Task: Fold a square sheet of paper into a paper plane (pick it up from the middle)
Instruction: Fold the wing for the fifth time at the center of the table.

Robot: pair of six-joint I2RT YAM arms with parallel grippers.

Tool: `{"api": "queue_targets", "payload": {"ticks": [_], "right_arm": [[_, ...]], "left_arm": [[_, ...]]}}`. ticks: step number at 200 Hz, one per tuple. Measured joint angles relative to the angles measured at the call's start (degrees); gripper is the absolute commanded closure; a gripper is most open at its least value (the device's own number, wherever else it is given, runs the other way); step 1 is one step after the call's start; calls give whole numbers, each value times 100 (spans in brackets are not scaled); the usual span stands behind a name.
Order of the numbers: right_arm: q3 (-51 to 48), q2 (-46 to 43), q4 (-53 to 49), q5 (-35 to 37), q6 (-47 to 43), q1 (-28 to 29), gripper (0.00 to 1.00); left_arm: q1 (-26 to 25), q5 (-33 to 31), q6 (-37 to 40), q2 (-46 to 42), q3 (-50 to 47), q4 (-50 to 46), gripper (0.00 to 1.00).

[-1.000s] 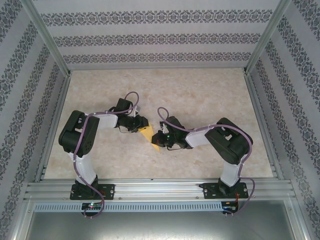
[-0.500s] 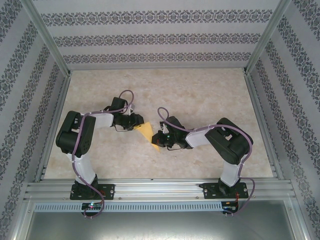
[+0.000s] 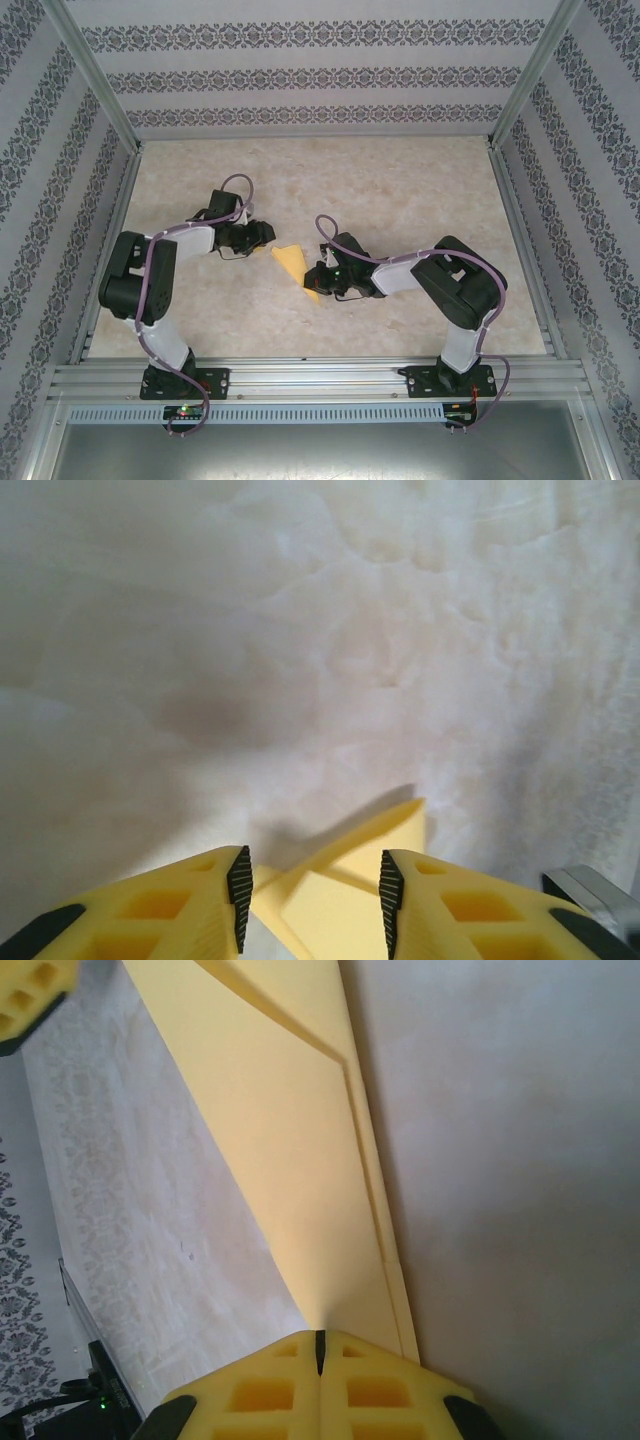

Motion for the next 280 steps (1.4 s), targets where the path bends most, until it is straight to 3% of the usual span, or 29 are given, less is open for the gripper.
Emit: {"api": "queue_targets", "payload": {"ticks": [45, 101, 184, 257, 280], "right_arm": [[0, -15, -26, 4, 28, 2, 100], [2, -20, -26, 28, 160, 13, 100], [-282, -339, -136, 109, 151, 146, 98], [-1478, -1530, -352, 219, 155, 411, 97], [-1615, -2009, -863, 356, 138, 339, 92]], "left_arm": [[-551, 17, -144, -487, -76, 15, 59], [-1495, -94, -334, 83, -63, 13, 61], [-1526, -319, -463, 557, 254, -227, 67], [-1526, -358, -461, 590, 319, -245, 66], [-1526, -417, -446, 588, 358, -262, 61]]}}
